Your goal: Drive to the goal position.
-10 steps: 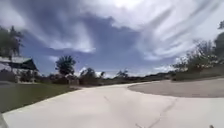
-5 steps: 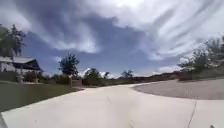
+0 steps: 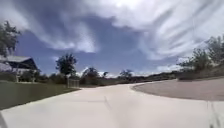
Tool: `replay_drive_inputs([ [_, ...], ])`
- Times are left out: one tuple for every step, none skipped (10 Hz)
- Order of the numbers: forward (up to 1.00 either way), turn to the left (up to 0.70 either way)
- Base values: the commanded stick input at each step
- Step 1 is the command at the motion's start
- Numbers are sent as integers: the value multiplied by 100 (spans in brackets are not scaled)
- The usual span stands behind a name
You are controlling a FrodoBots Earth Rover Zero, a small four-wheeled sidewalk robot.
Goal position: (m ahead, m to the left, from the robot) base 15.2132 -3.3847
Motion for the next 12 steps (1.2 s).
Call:
replay_drive_inputs([
  [85, 0],
  [85, 0],
  [85, 0],
  [85, 0],
  [85, 0],
  [85, 0],
  [85, 0],
  [85, 0],
  [85, 1],
  [85, 14],
  [85, 28],
  [85, 30],
])
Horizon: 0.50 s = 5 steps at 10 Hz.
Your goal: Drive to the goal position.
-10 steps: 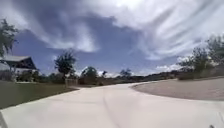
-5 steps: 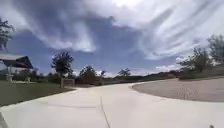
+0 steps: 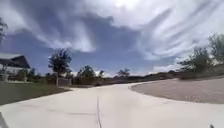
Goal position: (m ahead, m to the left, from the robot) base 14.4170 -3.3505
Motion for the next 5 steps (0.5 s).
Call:
replay_drive_inputs([
  [85, 23],
  [85, 0],
  [85, 0],
  [85, 0],
  [85, 0],
])
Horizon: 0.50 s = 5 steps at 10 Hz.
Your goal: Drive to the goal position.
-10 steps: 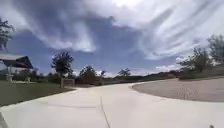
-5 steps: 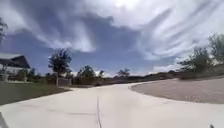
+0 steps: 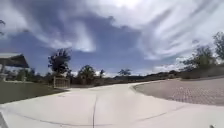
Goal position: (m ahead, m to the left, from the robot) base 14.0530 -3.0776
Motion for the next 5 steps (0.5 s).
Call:
replay_drive_inputs([
  [85, 0],
  [85, 0],
  [85, 0],
  [85, 0],
  [85, 0],
])
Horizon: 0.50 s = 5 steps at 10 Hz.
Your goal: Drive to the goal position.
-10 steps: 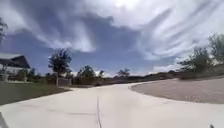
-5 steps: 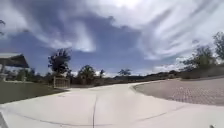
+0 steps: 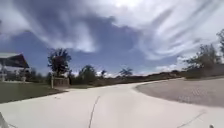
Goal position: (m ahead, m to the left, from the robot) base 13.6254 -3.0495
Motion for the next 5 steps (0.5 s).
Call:
replay_drive_inputs([
  [85, 0],
  [85, 0],
  [85, 0],
  [85, 0],
  [85, 10],
])
